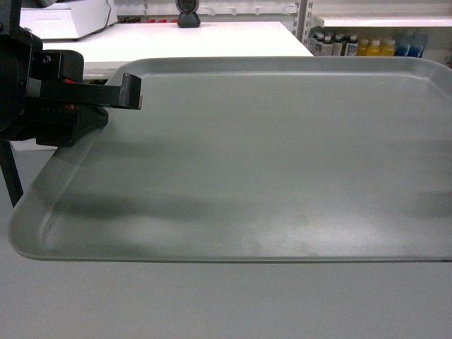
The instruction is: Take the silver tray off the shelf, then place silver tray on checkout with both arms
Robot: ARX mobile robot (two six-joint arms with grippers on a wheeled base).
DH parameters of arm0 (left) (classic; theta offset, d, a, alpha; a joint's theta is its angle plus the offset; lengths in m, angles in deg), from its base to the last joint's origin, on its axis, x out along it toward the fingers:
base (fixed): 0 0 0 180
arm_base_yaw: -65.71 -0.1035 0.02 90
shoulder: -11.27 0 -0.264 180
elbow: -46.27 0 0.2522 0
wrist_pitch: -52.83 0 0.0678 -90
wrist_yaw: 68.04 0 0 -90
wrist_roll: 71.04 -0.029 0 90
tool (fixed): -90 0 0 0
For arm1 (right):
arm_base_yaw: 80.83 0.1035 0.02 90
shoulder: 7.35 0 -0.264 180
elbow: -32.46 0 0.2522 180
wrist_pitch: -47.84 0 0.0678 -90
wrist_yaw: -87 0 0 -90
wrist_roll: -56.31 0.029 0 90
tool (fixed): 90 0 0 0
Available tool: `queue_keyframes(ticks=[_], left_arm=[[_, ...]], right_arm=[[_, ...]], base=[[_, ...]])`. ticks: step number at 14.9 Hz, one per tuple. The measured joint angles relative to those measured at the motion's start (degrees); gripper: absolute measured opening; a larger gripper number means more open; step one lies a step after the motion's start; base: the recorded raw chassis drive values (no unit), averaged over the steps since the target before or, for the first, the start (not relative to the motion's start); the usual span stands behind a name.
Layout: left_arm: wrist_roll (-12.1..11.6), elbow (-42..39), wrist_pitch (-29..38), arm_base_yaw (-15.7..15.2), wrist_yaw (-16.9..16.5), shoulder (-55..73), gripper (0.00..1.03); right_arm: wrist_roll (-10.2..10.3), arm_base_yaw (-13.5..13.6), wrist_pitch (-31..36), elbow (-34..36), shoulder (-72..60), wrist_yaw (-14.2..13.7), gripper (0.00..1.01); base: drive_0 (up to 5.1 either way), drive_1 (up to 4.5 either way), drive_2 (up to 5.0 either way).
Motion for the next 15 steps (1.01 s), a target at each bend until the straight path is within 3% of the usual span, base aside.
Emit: queue_keyframes(ticks=[10,15], left_arm=[[0.00,0.00,-0.09,-0.02,-0.04,0.00,0.03],[-0.59,0.00,0.04,-0.28,-0.02,0.00,0.03]], right_arm=[[-0.07,0.02,0.24,-0.02,0.02,0.07,0.03],[-0.07,0.31,0.28,-0.04,0.00,0.00,0.03]], base=[[-5.0,2.45,2.5],[0.0,0.00,0.0]])
